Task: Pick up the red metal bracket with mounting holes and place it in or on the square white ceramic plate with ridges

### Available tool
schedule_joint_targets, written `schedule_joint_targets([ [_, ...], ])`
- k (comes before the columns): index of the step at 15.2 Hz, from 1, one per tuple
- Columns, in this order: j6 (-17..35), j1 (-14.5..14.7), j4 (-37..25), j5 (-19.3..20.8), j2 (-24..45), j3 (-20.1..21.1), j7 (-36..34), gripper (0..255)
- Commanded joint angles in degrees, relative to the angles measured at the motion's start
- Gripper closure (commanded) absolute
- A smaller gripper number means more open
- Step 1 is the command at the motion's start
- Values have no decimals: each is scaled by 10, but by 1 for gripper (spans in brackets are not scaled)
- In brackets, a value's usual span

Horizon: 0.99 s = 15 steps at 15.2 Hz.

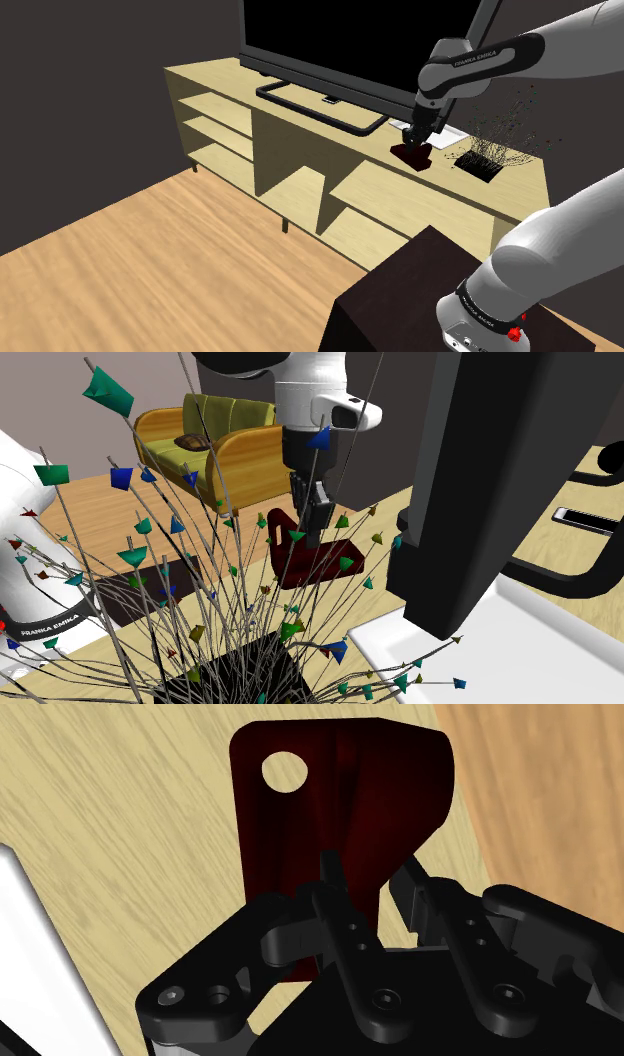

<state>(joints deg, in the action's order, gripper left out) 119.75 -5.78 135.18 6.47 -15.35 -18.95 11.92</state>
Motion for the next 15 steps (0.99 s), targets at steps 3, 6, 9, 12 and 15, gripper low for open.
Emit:
schedule_joint_targets([
  [3,-25,0,-15,1,-8,2,-1,255],
  [6,-49,0,-31,2,-16,4,-2,255],
  [9,-73,0,-49,2,-22,7,-3,255],
  [12,-97,0,-67,2,-28,9,-3,255],
  [15,-120,1,-87,2,-32,11,-3,255],
])
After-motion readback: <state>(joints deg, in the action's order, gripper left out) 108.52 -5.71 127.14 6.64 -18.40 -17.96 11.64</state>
